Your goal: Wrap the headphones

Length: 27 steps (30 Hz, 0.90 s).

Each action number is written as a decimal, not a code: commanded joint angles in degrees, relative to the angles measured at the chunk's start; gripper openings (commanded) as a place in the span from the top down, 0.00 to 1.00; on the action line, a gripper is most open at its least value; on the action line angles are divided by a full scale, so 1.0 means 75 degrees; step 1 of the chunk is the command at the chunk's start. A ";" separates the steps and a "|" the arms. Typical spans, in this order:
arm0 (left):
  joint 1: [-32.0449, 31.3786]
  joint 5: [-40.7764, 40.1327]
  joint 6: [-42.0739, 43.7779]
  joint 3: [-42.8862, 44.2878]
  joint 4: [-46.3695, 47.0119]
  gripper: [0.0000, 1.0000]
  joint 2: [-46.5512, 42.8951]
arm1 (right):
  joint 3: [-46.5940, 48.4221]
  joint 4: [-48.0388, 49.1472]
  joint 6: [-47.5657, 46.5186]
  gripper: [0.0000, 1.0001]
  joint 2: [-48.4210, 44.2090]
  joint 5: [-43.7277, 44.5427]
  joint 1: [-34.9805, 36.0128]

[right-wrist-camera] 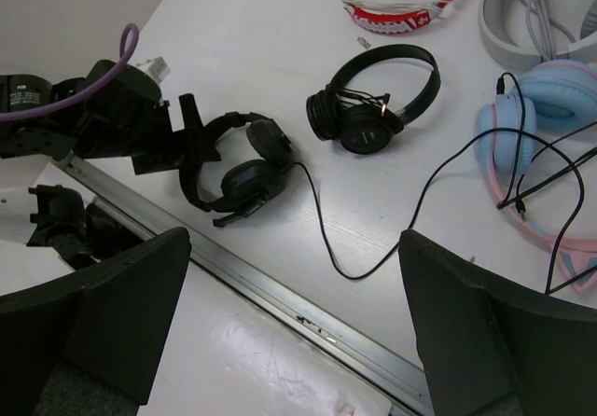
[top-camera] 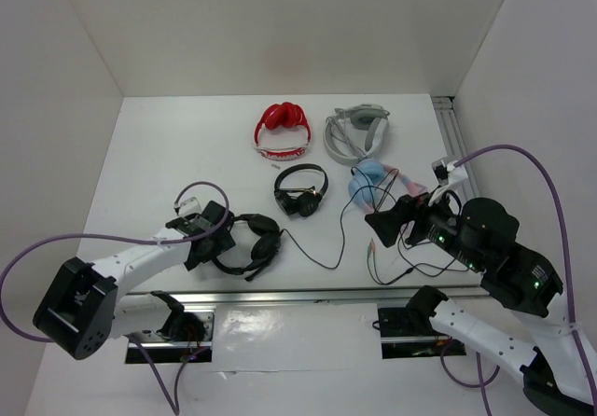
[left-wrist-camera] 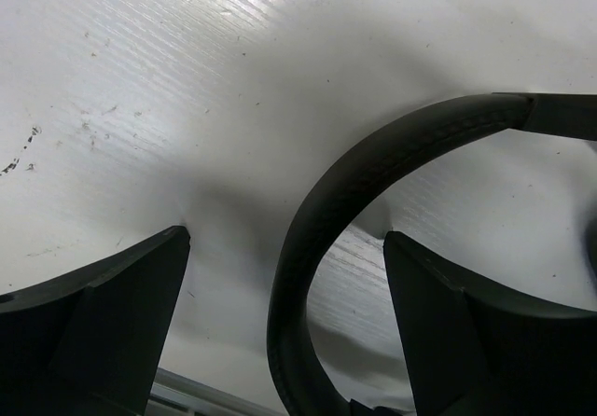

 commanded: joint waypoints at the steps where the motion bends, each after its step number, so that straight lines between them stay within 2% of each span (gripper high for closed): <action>1: -0.0010 0.0341 -0.0191 -0.0208 -0.0009 0.01 0.0004 | 0.0185 0.0234 -0.0103 0.00 -0.0107 -0.0086 -0.0016; 4: -0.0081 0.0341 -0.0191 -0.0278 -0.0102 0.01 -0.0091 | 0.0256 0.0234 -0.0103 0.00 -0.0107 -0.0086 -0.0016; 7: -0.0081 0.0341 -0.0191 -0.0278 -0.0103 0.18 -0.0173 | 0.0256 0.0234 -0.0103 0.00 -0.0107 -0.0086 -0.0016; 8: -0.0081 0.0423 -0.0191 -0.0278 -0.0103 0.43 -0.0173 | 0.0256 0.0234 -0.0103 0.00 -0.0107 -0.0086 -0.0016; 11: -0.0081 0.0493 -0.0261 -0.0278 -0.0033 0.71 0.0166 | 0.0337 0.0234 -0.0103 0.00 -0.0177 -0.0086 -0.0016; 12: -0.0081 0.0494 -0.0261 -0.0278 -0.0033 0.85 0.0399 | 0.0338 0.0234 -0.0103 0.00 -0.0177 -0.0086 -0.0016; 13: -0.0081 0.0494 -0.0261 -0.0278 -0.0033 0.95 0.0494 | 0.0338 0.0234 -0.0103 0.00 -0.0177 -0.0086 -0.0016; 14: -0.0081 0.0494 -0.0261 -0.0209 -0.0033 1.00 0.0565 | 0.0338 0.0234 -0.0103 0.00 -0.0177 -0.0086 -0.0016; 16: -0.0267 0.0494 -0.0355 -0.0010 -0.0394 1.00 0.0635 | 0.0408 0.0164 -0.0103 0.00 -0.0177 -0.0086 -0.0016; 17: -0.0616 0.0343 -0.0460 0.0142 -0.0663 1.00 0.0566 | 0.0477 0.0164 -0.0103 0.00 -0.0177 -0.0086 -0.0016; 20: -0.1414 -0.0056 -0.1233 0.1126 -0.2478 1.00 0.0169 | 0.0478 0.0164 -0.0103 0.00 -0.0177 -0.0086 -0.0016; 23: -0.2608 -0.0502 -0.1562 0.1970 -0.3625 1.00 -0.0883 | 0.0210 0.0584 -0.0174 0.00 -0.0177 -0.0086 -0.0016; 26: -0.2997 -0.0713 -0.1726 0.2837 -0.4611 1.00 -0.1483 | -0.0177 0.1345 -0.0174 0.00 -0.0177 -0.0412 -0.0016; 27: -0.3173 -0.0713 -0.1436 0.3222 -0.4742 1.00 -0.1903 | -0.0259 0.1533 -0.0174 0.00 -0.0177 -0.0600 -0.0016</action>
